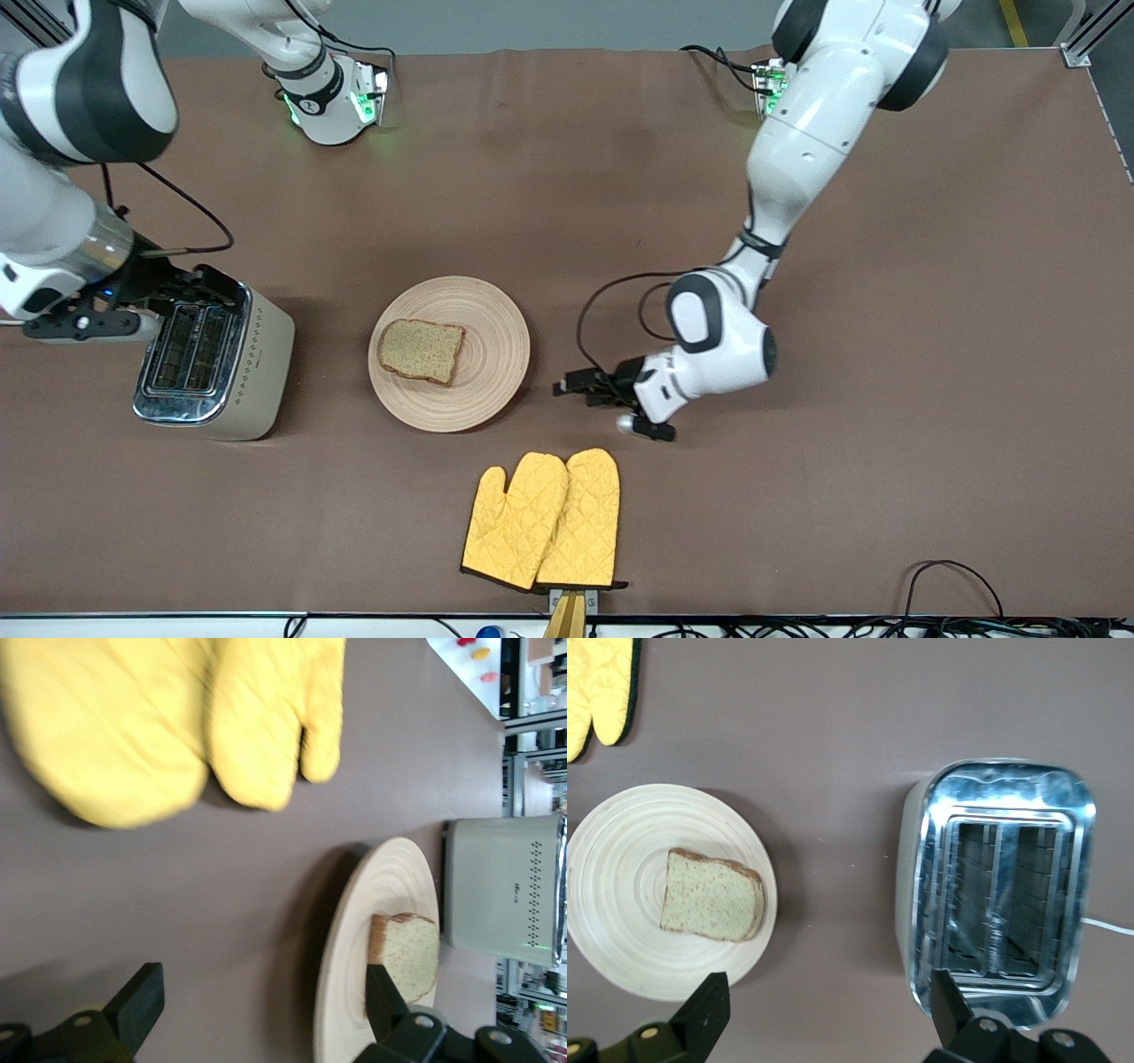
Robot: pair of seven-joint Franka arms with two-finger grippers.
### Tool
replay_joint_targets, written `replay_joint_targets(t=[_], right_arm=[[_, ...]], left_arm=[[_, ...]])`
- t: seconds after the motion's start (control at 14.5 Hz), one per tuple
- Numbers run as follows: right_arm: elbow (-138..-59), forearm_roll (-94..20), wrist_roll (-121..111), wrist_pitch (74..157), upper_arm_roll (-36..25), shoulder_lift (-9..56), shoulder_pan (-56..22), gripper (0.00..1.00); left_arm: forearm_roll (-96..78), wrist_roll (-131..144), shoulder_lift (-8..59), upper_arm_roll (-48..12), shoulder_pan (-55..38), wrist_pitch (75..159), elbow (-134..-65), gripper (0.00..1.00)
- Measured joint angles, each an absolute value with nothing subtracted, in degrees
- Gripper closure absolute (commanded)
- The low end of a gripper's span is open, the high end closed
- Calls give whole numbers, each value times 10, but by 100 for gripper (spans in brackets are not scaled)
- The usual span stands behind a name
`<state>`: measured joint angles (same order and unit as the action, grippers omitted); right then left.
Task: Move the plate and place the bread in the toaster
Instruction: 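Withdraw the left gripper while the right gripper reaches the bread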
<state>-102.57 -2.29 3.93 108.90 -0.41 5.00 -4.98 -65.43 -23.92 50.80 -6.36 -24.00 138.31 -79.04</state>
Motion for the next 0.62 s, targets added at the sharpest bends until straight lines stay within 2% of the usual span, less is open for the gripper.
replay_joint_targets(t=[0.35,0.62], right_arm=[[-1097,-23,95,1187,-3,51,-104,0],[-1143,-24,153,1249,-3,63,-147,0]], left_arm=[[-456,-184,397,-62,-140,1267,-849,0],[-280,-178,317,-62,-53,1155,-860,0]])
